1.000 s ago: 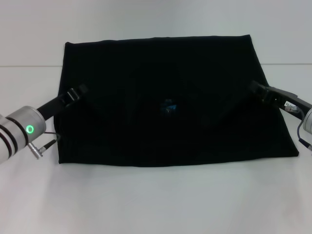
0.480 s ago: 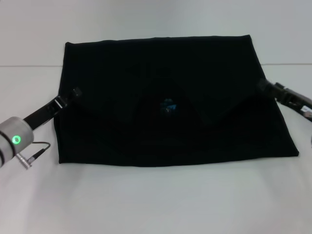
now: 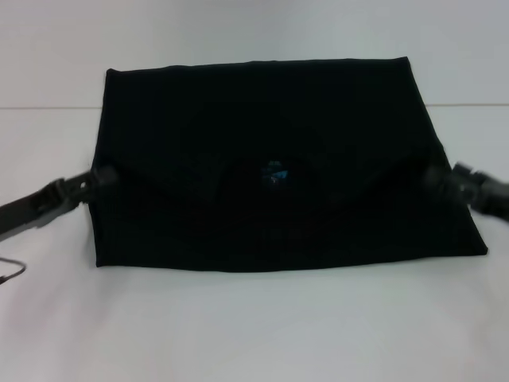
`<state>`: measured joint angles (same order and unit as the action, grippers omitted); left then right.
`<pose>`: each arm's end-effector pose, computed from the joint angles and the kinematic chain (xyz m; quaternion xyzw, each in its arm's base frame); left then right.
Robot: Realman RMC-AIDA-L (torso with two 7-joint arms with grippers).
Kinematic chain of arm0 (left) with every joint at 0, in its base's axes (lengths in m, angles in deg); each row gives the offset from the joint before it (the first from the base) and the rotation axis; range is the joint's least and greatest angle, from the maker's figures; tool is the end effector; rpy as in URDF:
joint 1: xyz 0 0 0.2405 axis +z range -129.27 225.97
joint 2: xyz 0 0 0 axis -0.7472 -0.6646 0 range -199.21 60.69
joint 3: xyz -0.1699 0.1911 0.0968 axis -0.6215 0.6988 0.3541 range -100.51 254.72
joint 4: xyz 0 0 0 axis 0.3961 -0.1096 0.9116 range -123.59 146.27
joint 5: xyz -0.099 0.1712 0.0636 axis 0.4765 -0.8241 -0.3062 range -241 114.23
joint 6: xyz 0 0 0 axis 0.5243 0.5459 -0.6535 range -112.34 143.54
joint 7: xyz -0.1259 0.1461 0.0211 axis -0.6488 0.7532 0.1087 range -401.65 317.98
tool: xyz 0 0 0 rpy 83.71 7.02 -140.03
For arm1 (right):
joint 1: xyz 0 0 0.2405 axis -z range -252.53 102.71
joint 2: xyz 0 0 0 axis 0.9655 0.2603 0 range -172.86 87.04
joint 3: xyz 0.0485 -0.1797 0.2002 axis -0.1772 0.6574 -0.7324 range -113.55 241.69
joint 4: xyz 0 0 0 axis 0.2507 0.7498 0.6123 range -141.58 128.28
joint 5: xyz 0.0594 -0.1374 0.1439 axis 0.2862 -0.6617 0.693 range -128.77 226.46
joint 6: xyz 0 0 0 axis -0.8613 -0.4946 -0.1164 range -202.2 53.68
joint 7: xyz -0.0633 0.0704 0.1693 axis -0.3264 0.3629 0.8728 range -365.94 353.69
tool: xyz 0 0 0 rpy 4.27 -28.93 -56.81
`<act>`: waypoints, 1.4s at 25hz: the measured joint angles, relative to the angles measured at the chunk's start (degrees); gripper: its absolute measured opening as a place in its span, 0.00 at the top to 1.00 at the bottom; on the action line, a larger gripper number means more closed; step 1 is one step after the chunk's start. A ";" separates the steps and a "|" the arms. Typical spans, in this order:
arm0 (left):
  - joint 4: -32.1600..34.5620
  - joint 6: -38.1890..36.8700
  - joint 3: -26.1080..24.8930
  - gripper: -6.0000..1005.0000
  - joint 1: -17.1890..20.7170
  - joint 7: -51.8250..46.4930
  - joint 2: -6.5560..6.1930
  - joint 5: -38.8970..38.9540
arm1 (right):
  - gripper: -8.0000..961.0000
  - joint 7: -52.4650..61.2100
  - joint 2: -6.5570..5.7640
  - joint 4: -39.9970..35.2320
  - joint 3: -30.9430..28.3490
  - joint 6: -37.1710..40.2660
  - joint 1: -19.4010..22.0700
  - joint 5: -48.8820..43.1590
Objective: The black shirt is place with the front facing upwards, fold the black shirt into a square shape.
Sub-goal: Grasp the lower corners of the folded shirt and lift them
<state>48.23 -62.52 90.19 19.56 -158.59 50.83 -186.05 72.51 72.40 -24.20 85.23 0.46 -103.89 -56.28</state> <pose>-0.3345 0.3787 -0.0018 -0.6833 -0.6004 -0.3467 0.2291 0.3224 0.3841 -0.0205 -0.7848 0.4166 0.3552 0.2903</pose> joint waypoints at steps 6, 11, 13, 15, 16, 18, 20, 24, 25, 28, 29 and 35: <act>4.81 -6.02 0.32 0.25 -0.08 2.16 -1.13 -7.01 | 0.06 -1.38 0.46 -4.61 5.27 5.08 1.71 -7.65; 4.92 -4.91 1.12 0.24 -0.43 9.07 -1.21 -9.69 | 0.06 -3.48 0.63 -4.87 9.47 6.41 1.81 -11.90; 5.01 -4.54 2.68 0.24 -0.48 11.38 -1.06 -10.84 | 0.06 -4.31 0.94 -5.02 10.83 6.73 1.88 -12.72; 5.12 -4.32 3.14 0.24 -0.48 12.12 -0.98 -11.41 | 0.06 -4.92 1.26 -5.23 11.62 6.91 2.10 -13.01; 5.21 -3.92 3.64 0.24 -0.45 12.89 -0.88 -11.94 | 0.06 -5.09 1.39 -5.30 11.84 6.96 2.18 -13.05; 5.33 -3.19 4.56 0.24 -0.43 13.65 -0.71 -12.35 | 0.06 -5.21 1.60 -5.30 12.05 7.05 2.28 -13.08; 5.36 -2.11 5.67 0.24 -0.42 14.11 -0.53 -12.43 | 0.06 -5.22 1.63 -5.30 12.06 7.08 2.30 -13.09; 5.38 -0.17 6.26 0.24 -0.02 14.99 -0.24 -12.26 | 0.06 -5.18 1.79 -5.30 12.09 7.30 2.33 -13.12; 5.37 0.03 6.26 0.24 0.09 15.21 -0.19 -12.16 | 0.06 -5.17 1.83 -5.30 12.09 7.31 2.34 -13.13; 5.14 0.54 6.30 0.24 0.18 15.45 -0.07 -12.25 | 0.06 -5.17 2.00 -5.30 12.11 7.33 2.34 -13.15; 5.03 0.81 6.36 0.24 0.21 15.50 -0.02 -12.36 | 0.06 -5.13 2.03 -5.30 12.12 7.34 2.34 -13.16; 4.36 1.21 6.63 0.25 0.26 15.80 0.29 -12.45 | 0.06 -4.85 2.02 -5.28 12.15 7.42 2.35 -13.18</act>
<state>52.59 -61.30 96.83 19.82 -142.79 51.13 -198.50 67.66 74.42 -29.49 97.38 7.88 -101.54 -69.46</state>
